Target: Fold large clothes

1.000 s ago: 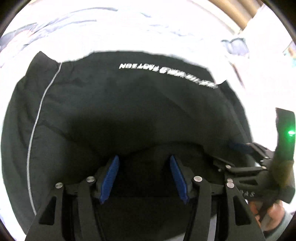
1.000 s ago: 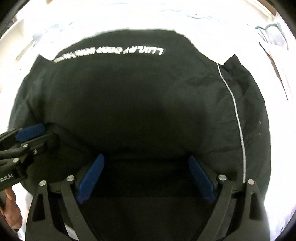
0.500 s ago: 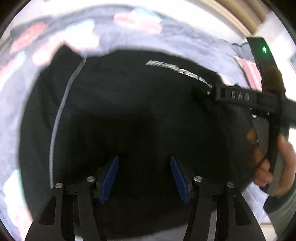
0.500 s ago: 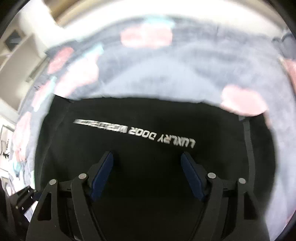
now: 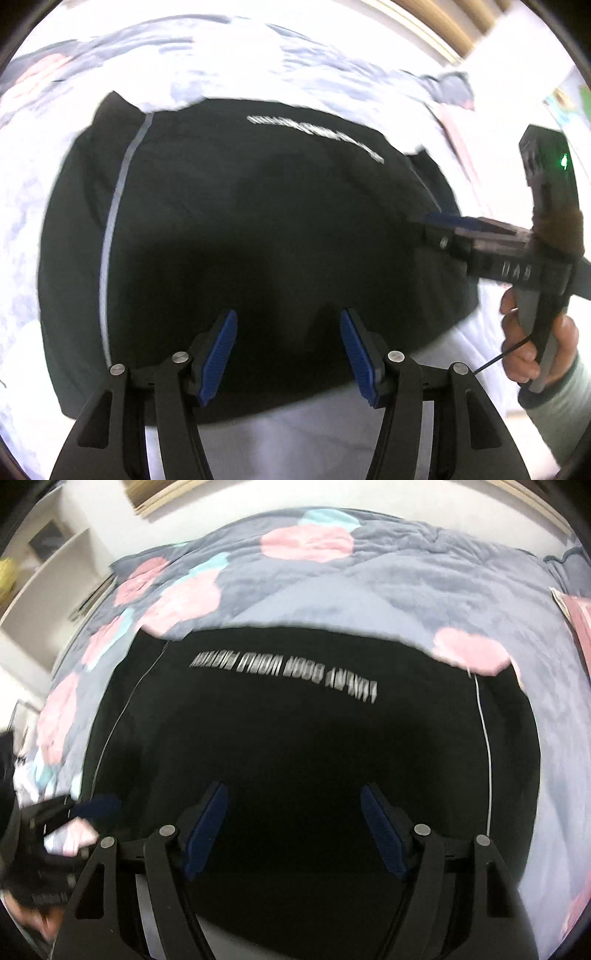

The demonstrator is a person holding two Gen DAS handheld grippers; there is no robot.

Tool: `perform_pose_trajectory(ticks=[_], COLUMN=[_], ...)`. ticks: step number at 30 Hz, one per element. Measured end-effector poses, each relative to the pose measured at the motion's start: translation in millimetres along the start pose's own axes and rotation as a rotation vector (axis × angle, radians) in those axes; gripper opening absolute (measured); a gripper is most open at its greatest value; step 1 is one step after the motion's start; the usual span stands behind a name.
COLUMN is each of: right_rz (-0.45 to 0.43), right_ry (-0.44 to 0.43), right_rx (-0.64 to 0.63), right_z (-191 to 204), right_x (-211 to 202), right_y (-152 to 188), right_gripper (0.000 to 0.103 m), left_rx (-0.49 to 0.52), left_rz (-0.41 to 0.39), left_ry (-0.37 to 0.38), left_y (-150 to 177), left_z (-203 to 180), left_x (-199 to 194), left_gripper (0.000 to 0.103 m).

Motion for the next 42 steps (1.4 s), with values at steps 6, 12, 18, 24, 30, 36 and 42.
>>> perform_pose_trajectory(ticks=[6,12,18,24,30,36,42], right_rz=[0.116,0.112,0.047,-0.103,-0.118,-0.052,0.023], right_ry=[0.069,0.061,-0.006,0.034,0.120,0.066,0.012], right_rx=[-0.022,0.011,0.083,0.185,0.257,0.367,0.372], right_z=[4.5,1.0,-15.7,-59.3,-124.0,-177.1,-199.3], right_x=[52.9,55.6,16.6,-45.7,-67.1,-47.7,-10.9], right_y=[56.8,54.7,60.9,50.2,38.0,34.6,35.7], right_gripper=[0.076,0.076,0.076,0.076,0.076,0.077,0.077], left_rx=[-0.060,-0.087,-0.106,-0.139,-0.234,-0.316,-0.375], left_rz=[0.084,0.049,-0.008,-0.175,-0.181,-0.118,-0.034], left_ry=[-0.026,0.006,0.042,-0.039,-0.052,0.062,0.198], left_y=[7.4,8.6,18.7,10.4,9.8,-8.3,-15.1], left_z=[7.4,5.0,0.9,42.4,124.8,173.7,203.8], left_x=[63.9,54.9,6.7,-62.0,-95.3,-63.1,-18.5], left_gripper=[0.060,0.060,0.060,0.060,0.060,0.060,0.060])
Point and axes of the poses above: each gripper's, at about its wrist camera, not at the fingertips, and x roughly the way its jaws point, z to its left, y to its underside, the point moved 6 cm from there along x, roughly the way its jaws point, and after that the axes turned 10 degrees about z, right-handed, at the moved point
